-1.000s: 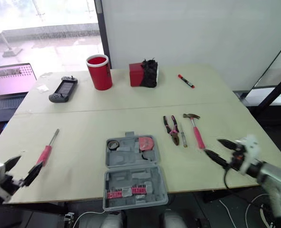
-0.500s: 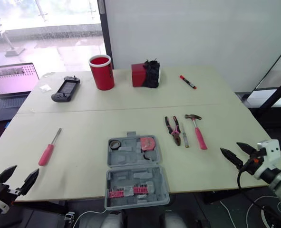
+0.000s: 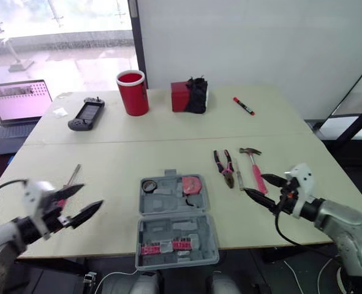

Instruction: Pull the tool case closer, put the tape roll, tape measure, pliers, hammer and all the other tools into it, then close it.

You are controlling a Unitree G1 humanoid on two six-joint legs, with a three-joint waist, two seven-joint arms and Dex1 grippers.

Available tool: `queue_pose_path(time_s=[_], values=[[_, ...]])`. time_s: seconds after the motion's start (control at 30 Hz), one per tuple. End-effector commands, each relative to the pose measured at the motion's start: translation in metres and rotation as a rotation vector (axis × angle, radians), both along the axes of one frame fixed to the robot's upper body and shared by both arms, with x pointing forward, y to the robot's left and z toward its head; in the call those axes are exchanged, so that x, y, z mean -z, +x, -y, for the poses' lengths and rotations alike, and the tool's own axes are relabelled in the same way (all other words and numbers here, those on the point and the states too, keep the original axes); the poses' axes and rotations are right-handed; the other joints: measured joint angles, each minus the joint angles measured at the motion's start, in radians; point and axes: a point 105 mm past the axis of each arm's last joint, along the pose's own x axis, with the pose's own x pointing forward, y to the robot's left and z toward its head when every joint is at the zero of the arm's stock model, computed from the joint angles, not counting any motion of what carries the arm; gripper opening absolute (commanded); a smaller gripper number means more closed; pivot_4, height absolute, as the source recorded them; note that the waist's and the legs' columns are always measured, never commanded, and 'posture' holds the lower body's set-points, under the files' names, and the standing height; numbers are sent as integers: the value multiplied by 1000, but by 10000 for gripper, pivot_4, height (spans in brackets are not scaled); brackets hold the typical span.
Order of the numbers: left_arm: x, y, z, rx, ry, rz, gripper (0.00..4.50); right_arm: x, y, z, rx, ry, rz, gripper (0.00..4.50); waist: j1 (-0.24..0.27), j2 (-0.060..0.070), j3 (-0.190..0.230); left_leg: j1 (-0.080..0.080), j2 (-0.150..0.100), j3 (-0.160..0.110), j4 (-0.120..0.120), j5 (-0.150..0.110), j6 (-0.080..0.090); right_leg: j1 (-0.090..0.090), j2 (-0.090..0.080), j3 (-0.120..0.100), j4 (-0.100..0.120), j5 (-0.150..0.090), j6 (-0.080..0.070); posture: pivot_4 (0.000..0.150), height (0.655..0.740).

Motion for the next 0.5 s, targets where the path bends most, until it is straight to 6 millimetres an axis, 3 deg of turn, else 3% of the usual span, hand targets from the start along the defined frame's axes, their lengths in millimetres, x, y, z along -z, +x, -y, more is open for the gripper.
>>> queue_pose_path(time_s=[0.03, 0.1, 0.23, 0.5], values=[[-41, 6, 51, 237, -3, 72, 45000, -3, 6, -20, 48, 7, 40, 44455, 0, 0, 0, 0, 0, 0, 0, 0, 0, 0, 0, 0, 0, 0, 0, 1500, 7400], [-56, 16, 70, 312, 34, 106, 45000, 7, 13, -26, 102, -6, 37, 44455, -1, 0, 0, 0, 0, -1, 0, 0, 0, 0, 1, -1, 1, 0, 0, 1500, 7400], [-63, 17, 97, 461, 103, 94, 45000, 17, 29, -38, 180, -18, 47, 44455, -19, 1, 0, 0, -2, 1, -1, 0, 0, -2, 2, 1, 2, 3, 5, 1500, 7400], [-55, 21, 96, 456, 177, 85, 45000, 35, 60, -51, 274, -14, 26, 44455, -34, 1, 0, 0, 1, 0, -4, 1, 0, -7, 8, 2, 7, 5, 4, 1500, 7400]])
